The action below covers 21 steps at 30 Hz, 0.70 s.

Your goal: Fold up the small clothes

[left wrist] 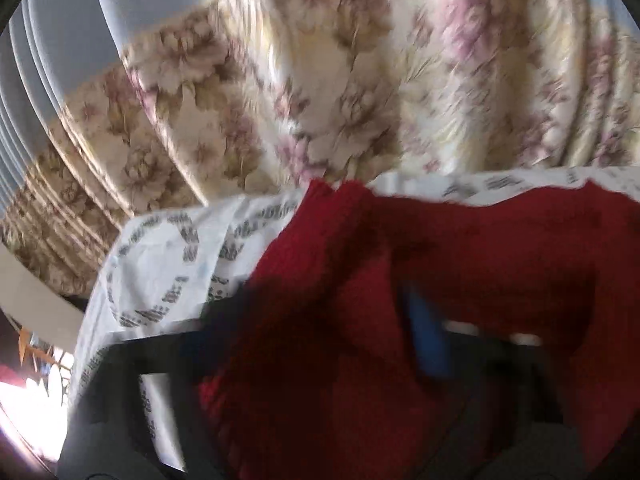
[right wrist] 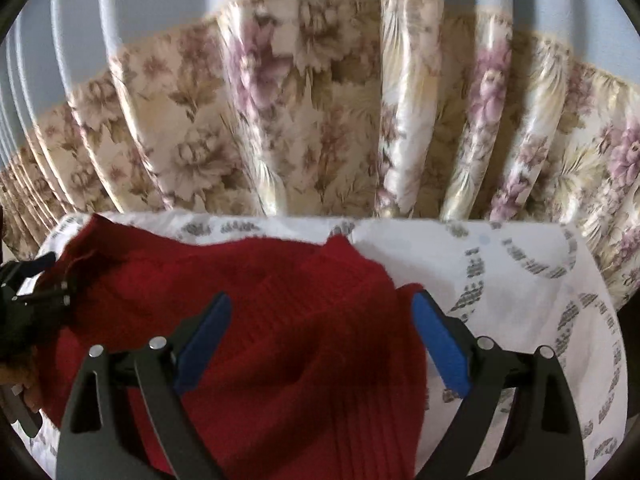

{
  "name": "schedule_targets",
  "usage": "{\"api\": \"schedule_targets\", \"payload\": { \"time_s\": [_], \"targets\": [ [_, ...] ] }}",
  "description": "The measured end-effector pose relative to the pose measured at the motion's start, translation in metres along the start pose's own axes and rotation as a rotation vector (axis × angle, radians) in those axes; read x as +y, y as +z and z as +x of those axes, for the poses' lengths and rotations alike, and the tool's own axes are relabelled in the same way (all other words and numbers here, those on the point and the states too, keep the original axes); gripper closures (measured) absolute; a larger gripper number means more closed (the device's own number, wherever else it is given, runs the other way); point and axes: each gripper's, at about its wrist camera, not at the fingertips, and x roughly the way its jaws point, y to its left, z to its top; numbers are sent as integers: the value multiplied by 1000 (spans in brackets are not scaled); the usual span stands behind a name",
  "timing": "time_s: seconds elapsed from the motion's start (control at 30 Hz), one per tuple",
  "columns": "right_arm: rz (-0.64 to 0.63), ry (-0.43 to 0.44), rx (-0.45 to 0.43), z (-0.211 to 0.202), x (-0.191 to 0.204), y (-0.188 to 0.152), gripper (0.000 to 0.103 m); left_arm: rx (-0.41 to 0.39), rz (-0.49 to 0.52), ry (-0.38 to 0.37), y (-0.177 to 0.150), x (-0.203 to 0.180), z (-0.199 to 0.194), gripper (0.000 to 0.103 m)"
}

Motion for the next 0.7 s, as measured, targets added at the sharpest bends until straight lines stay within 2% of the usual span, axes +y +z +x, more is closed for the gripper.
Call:
{"api": "schedule_targets", "payload": {
  "time_s": [0.03, 0.07, 0.1, 0.13, 0.17, 0.2, 0.4, 0.47, 0.5, 0.53, 0.57, 0.6, 0.63, 0.67, 0.7],
  "targets": [
    [3, 4, 23, 8, 0, 0, 19, 20, -20, -3, 2, 5, 7, 81],
    [-2, 8, 52, 16, 0, 1, 34, 30, -45, -15, 4, 11, 13, 84],
    [-21, -3, 94, 27, 2, 1, 44, 31, -64, -15, 6, 15, 16, 88],
    [-36, -15, 111, 33, 3, 0, 69, 23, -76, -10, 8, 18, 16, 89],
    [-56, -36, 120, 38, 5, 1, 86, 10, -90, 1, 10, 22, 15, 89],
    [-64, -47, 118, 39, 5, 2, 91, -5, -106, 12, 14, 27, 14, 90],
    [10, -51, -34, 16, -7, 20, 94, -86, -165, 74, 33, 42, 7, 91],
    [34, -57, -49, 15, -10, 23, 94, -101, -192, 81, 38, 45, 6, 90],
    [29, -66, -33, 21, -9, 23, 94, -91, -197, 93, 40, 44, 10, 87],
    [25, -78, -15, 28, -8, 23, 91, -74, -190, 115, 42, 44, 17, 82],
    [20, -88, 12, 35, -8, 21, 77, -47, -175, 133, 42, 42, 25, 79],
    [16, -97, 55, 44, -8, 20, 69, -29, -165, 148, 42, 42, 31, 69],
    [22, -101, 73, 49, -9, 19, 58, 9, -148, 188, 40, 43, 41, 49],
    [34, -100, 68, 47, -12, 17, 57, 12, -151, 206, 38, 47, 43, 40],
    [39, -96, 62, 45, -14, 16, 54, 8, -158, 213, 37, 51, 43, 23]
  ]
}}
